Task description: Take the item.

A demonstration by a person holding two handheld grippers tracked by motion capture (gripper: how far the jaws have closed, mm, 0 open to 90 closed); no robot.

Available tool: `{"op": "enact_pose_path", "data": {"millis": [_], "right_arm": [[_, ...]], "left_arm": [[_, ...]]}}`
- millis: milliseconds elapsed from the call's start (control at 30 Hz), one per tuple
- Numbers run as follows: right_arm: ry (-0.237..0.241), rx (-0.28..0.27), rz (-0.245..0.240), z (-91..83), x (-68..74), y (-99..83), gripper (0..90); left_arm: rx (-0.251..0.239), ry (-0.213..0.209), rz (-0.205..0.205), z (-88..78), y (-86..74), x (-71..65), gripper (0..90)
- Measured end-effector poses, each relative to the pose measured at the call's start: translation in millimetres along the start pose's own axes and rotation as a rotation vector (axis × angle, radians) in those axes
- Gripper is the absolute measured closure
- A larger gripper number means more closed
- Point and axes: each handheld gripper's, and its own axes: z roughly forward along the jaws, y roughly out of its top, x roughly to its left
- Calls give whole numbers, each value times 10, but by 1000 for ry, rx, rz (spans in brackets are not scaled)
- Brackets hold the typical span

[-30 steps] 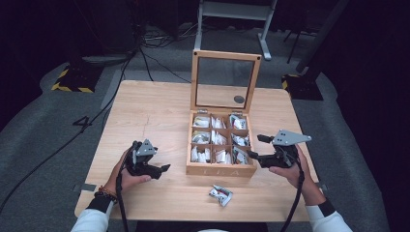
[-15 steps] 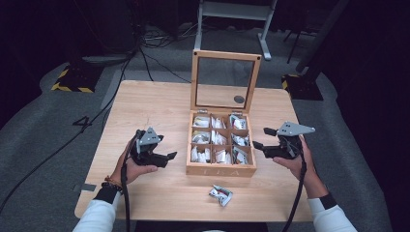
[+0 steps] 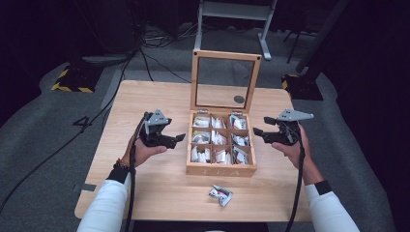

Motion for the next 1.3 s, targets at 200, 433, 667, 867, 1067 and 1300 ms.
{"op": "enact_pose_path", "data": {"millis": [200,433,667,867,1067,1300], "right_arm": [[-17,1,21,115,-91,92,320],[-51,12,24,239,-210,208,329],[-61,33,73,366,-372,269,347],[-42,42,88,483,-413,305,360],[-43,81,95,713,-395,266,373],[-71,79,116,830,-452,219,356]], "left_arm": [[13,29,-2,113,139,60,184],[15,47,-13,279,344,149,184],[21,61,-48,482,517,196,193],[21,67,-78,636,589,231,200],[44,101,-100,811,673,283,204],[71,135,-112,959,671,368,198]]}}
